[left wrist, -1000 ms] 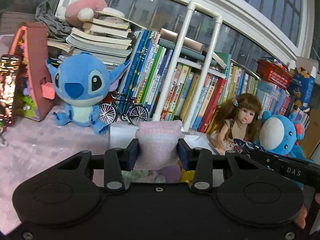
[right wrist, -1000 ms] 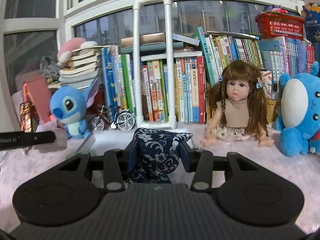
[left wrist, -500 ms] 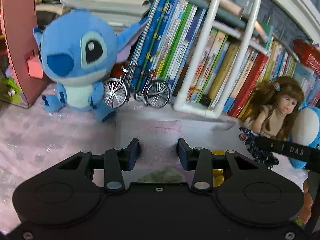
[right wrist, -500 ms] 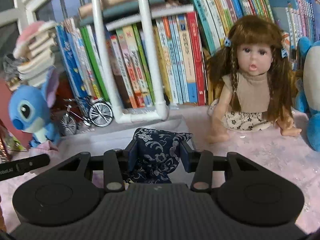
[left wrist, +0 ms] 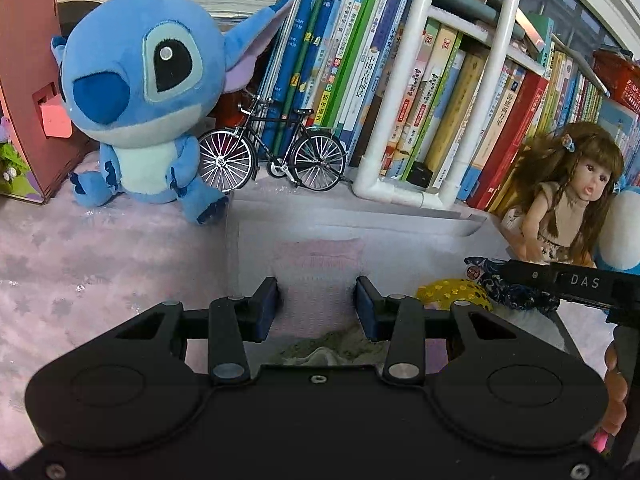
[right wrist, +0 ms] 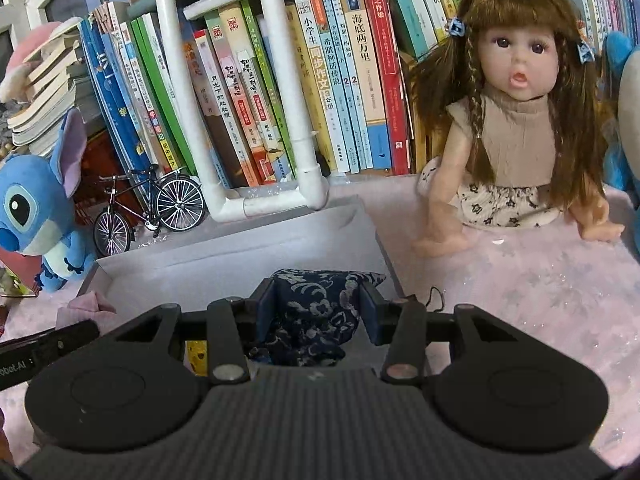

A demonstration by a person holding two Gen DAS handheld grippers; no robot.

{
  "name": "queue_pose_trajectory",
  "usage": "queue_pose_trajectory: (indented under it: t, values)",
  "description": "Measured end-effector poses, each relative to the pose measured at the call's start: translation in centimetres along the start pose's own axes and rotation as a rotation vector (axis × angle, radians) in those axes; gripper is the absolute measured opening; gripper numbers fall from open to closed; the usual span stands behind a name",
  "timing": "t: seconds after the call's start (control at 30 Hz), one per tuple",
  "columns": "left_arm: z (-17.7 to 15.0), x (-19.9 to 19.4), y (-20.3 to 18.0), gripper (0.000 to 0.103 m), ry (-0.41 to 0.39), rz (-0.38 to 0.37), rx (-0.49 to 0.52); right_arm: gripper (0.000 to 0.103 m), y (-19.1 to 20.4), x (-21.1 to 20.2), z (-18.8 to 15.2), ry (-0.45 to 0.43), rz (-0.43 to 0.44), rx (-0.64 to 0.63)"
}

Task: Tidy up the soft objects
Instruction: 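Open both tools to drop the pink item and blue cloth into the box, then move the left tool to the white foam sleeve while the right moves to the pink-green scrunchie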

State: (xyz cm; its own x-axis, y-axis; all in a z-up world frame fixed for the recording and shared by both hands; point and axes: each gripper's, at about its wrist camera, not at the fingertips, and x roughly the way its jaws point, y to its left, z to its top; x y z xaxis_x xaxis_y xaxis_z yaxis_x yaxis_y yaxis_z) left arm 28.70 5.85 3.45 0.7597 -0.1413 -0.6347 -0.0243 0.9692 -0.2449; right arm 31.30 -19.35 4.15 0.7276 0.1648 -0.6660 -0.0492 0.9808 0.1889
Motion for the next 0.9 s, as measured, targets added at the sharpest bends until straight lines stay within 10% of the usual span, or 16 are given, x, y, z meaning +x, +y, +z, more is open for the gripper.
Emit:
queue_pose_trajectory:
  t: [0.2, 0.43, 0.9]
  values:
    - [-0.1, -0.7, -0.1, 0.049, -0.017, -0.022, 0.014, 0.074, 0.1, -0.2, 0.1, -0.007, 0.008, 0.010]
    - [-0.1, -3.8, -1.2, 0.076, -0.085, -0.039, 0.060, 0.080, -0.1, -2.6, 0.2, -0.063, 0.068, 0.037]
    - [-5.7, -11.4, -2.4, 0.086, -0.183, -0.065, 0.161, 0.091, 0.4, -11.2, -3.7, -0.207, 0.124, -0.108]
